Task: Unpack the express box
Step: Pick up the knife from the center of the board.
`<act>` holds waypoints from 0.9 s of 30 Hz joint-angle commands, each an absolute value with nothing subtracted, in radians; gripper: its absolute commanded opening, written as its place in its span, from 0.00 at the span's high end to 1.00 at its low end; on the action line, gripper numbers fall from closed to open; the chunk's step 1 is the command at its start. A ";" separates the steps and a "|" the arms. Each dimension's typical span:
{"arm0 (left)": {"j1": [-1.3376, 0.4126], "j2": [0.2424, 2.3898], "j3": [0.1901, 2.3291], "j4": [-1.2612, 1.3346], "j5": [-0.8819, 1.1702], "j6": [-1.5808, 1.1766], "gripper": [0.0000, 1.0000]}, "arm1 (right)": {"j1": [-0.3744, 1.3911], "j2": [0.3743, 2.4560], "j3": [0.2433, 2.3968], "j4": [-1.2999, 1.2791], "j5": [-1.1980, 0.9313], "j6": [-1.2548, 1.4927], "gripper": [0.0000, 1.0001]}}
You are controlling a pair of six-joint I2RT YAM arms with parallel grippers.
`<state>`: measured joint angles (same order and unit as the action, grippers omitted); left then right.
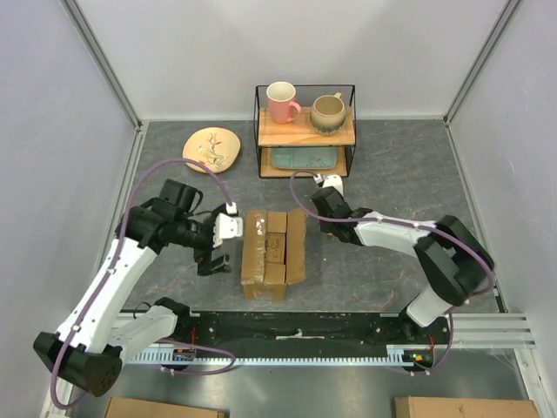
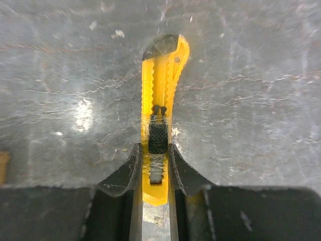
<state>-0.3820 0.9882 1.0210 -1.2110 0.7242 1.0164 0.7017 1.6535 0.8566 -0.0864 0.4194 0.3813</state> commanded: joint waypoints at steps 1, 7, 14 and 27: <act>-0.382 0.925 1.210 -1.097 0.637 0.819 0.01 | 0.698 1.412 0.854 -0.090 0.407 0.353 0.94; -0.382 0.945 1.366 -1.048 0.592 0.594 0.01 | 0.699 1.131 0.847 -0.130 0.313 0.359 1.00; -0.402 0.997 1.483 -1.043 0.698 0.546 0.04 | 0.722 0.896 0.874 -0.077 0.140 0.564 0.99; -0.457 1.065 1.417 -0.762 0.718 0.284 0.00 | 1.132 1.029 0.985 0.374 0.437 0.497 0.99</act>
<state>-0.4477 1.0634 1.4349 -0.8742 0.6907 0.4156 1.0637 0.9844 0.9096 0.1856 0.3038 0.5514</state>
